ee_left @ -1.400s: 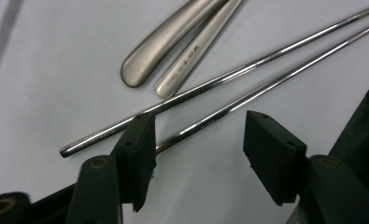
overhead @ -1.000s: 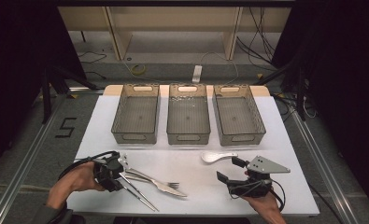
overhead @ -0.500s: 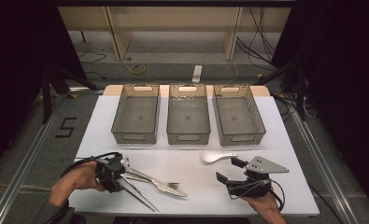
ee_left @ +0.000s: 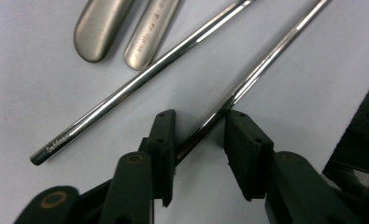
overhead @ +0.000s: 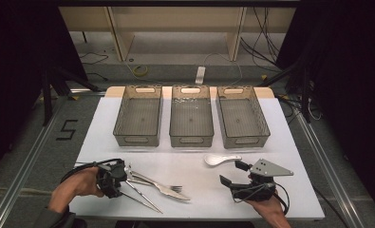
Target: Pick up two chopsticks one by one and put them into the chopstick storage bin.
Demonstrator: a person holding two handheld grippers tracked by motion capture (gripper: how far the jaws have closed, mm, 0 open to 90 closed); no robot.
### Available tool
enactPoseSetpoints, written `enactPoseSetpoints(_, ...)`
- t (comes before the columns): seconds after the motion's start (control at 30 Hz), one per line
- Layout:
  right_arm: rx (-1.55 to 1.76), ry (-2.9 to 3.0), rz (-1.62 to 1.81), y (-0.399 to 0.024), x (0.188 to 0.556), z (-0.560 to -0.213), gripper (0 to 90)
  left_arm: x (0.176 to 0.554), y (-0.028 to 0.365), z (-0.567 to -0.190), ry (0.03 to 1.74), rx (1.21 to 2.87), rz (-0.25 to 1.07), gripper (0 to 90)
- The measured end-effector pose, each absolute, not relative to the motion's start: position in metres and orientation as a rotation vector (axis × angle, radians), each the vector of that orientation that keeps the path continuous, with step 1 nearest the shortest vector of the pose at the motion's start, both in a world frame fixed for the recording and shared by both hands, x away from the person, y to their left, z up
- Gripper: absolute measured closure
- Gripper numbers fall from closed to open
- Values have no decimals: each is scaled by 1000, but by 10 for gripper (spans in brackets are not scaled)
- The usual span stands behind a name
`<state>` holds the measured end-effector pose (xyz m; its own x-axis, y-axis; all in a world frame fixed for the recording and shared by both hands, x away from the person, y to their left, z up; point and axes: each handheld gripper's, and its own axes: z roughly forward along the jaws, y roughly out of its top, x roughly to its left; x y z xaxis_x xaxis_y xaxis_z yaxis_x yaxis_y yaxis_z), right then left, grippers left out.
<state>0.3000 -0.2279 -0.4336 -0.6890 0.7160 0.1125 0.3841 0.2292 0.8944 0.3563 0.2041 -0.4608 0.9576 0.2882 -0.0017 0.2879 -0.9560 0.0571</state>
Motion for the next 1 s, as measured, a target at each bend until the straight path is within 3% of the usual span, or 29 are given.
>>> enactPoseSetpoints(0.17,1026,2190,1435,-227,300,-434,231,354,204,-461,432,3056,4,676)
enactPoseSetpoints(0.3,1026,2191,1432,-228,301,-434,231,353,204,-461,393,3057,2,773)
enactPoseSetpoints(1.0,1032,2211,1402,-226,302,-435,237,344,202,-461,212,3074,-83,844)
